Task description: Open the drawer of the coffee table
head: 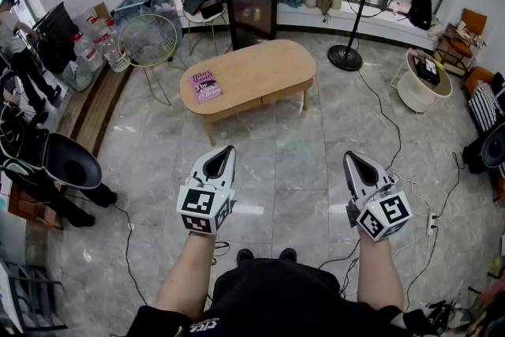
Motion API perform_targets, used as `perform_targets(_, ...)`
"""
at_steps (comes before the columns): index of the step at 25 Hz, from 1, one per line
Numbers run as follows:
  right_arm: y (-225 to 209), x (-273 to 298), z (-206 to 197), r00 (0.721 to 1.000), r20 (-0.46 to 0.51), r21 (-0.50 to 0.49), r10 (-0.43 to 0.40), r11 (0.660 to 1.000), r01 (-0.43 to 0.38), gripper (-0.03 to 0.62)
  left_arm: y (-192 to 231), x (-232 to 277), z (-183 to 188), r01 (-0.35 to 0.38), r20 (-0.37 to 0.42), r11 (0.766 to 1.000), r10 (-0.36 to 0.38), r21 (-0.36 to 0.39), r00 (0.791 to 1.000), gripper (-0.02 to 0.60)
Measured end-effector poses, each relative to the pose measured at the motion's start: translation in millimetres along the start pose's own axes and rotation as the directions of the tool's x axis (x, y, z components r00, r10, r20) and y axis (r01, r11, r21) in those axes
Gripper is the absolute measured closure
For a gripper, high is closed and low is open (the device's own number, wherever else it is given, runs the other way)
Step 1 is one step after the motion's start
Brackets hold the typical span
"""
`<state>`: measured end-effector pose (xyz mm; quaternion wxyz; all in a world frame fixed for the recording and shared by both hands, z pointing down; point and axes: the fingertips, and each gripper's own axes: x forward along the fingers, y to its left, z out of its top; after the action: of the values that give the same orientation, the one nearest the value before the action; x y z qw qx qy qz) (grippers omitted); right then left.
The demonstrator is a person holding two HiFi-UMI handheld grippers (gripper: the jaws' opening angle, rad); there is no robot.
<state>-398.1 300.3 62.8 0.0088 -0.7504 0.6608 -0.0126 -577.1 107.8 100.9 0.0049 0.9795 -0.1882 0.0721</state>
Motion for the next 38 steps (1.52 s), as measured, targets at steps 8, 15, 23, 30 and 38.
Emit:
perform_targets(8,-13,-19,-2,1.0,0.01,0.01,-0.018,1.0,0.018,0.592,-22,7,0,0.027,-0.01,1.0,-0.027,-0.004,1.0,0.578)
perform_targets(15,-44,-54,-5,0.997,0.017,0.004,-0.069,0.998,0.069,0.591,-56,22,-5,0.041,-0.023,0.999,-0.041,-0.009,0.999,0.578)
perform_targets(23,-69,-79,-8,0.999,0.018,0.074,-0.031,0.997,0.03,0.589,-92,34,12,0.024,0.018,1.0,-0.024,0.006,1.0,0.578)
perform_targets(30,-89,-93,-19,0.999,0.006,0.089,-0.052,0.995,0.051,0.589,-106,53,10,0.047,0.0,0.999,-0.047,0.009,0.999,0.578)
perform_targets(38,-127,-72,-26,0.997,-0.02,0.08,-0.071,0.994,0.073,0.589,-114,114,-4,0.095,-0.027,0.995,-0.095,-0.001,0.995,0.578)
